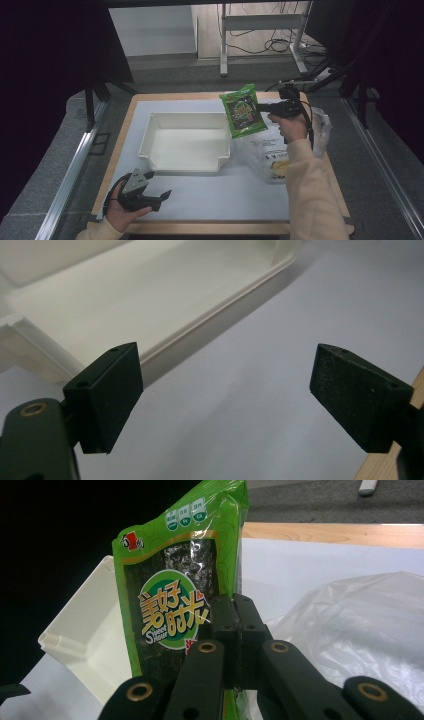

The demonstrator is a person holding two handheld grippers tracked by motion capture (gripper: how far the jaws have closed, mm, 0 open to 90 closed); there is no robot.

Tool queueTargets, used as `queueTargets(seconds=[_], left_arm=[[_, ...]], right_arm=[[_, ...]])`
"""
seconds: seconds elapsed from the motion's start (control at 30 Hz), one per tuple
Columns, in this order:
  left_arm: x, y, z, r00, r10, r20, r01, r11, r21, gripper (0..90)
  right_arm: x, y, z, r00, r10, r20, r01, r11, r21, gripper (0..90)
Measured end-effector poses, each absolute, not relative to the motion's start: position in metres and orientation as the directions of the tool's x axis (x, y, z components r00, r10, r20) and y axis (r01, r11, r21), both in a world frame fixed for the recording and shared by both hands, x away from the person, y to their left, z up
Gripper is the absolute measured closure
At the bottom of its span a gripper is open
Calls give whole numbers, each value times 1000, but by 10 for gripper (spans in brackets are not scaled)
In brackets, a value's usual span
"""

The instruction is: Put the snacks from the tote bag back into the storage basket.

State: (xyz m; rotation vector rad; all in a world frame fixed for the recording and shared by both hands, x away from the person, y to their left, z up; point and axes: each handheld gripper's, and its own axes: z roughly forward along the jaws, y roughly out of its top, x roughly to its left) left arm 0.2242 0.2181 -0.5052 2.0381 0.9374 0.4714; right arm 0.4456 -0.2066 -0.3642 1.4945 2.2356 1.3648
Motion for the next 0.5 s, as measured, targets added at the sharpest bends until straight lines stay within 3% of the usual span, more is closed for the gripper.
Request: queueTargets(seconds=[0.5], left_arm=[[225,219,-505,647,762,-3,451,-380,807,140]], right_arm=[[447,-187,-367,-514,771,375,668,85,740,900]])
